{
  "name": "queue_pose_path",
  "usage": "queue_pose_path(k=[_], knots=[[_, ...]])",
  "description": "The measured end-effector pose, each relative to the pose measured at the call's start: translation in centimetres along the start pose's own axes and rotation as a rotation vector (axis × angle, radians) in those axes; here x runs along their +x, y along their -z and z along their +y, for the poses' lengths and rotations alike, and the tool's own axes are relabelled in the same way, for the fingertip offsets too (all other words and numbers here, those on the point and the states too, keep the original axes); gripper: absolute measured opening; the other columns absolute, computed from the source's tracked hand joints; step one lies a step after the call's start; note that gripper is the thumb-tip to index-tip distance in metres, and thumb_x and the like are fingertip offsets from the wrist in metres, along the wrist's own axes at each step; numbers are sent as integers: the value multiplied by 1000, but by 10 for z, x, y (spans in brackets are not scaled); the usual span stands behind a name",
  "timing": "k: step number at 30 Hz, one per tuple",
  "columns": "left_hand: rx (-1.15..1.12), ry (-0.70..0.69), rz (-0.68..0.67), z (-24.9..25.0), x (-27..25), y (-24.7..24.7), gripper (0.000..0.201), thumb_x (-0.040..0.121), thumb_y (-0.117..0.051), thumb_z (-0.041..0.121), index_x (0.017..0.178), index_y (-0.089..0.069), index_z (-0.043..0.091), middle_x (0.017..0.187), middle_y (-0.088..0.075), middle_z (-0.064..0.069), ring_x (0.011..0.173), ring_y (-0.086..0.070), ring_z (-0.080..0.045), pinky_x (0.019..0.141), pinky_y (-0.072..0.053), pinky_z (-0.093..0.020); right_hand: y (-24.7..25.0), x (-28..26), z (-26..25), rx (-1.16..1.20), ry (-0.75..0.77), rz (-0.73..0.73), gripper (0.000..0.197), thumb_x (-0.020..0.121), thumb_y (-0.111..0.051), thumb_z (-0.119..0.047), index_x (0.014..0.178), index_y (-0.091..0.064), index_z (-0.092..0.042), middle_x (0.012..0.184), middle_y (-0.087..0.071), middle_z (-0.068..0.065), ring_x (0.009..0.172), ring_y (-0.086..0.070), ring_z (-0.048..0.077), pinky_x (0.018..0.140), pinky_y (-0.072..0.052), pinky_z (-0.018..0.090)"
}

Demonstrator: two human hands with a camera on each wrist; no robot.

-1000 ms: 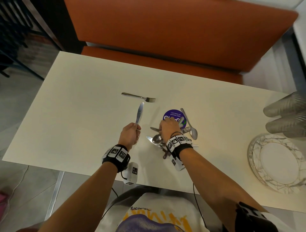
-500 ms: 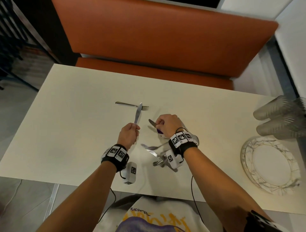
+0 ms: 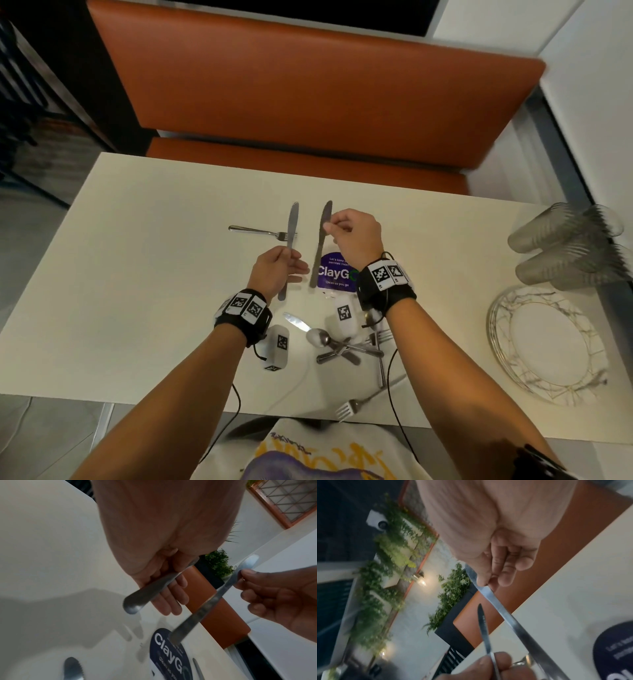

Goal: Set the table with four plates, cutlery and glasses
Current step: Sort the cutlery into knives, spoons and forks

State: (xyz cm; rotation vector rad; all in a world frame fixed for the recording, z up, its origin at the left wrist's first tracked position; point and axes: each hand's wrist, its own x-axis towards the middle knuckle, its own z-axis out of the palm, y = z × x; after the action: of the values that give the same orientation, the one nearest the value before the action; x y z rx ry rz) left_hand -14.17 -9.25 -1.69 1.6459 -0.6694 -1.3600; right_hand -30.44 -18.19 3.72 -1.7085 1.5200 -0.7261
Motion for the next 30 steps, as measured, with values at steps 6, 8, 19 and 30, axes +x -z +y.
queue_pose_path(k=[6, 8, 19, 30], knots=[[-30, 17, -150, 13, -12, -17, 34, 112, -38, 18, 113, -65, -3, 97, -76, -25, 86, -75, -41, 76, -61, -46, -6, 0, -2, 148, -160, 23, 14, 90, -74, -23, 98, -75, -12, 85, -78, 2, 62, -71, 6, 52, -47, 7], [-29, 25, -185, 14, -15, -20, 35, 112, -38, 18, 112, -66, -4, 95, -75, -26, 79, -73, -39, 71, -59, -42, -8, -1, 0, 148, -186, 30, 11, 89, -74, -24, 95, -76, -14, 83, -78, 0, 58, -70, 4, 55, -52, 12], [-111, 58, -196, 5, -19, -24, 32, 109, -42, 17, 105, -71, 4, 70, -55, -12, 49, -42, -20, 51, -32, -31, -8, -13, 13, 97, -225, -62, 17, 87, -75, -34, 97, -75, -20, 85, -77, -5, 72, -73, 11, 76, -60, 31], [-94, 148, -257, 5, -27, -21, 37, 109, -38, 20, 109, -70, 1, 66, -51, -6, 47, -38, -16, 46, -28, -27, 7, -1, 14, 101, -15, -140, 19, 101, -58, -21, 116, -69, -18, 81, -78, 2, 60, -74, 14, 70, -65, 38]])
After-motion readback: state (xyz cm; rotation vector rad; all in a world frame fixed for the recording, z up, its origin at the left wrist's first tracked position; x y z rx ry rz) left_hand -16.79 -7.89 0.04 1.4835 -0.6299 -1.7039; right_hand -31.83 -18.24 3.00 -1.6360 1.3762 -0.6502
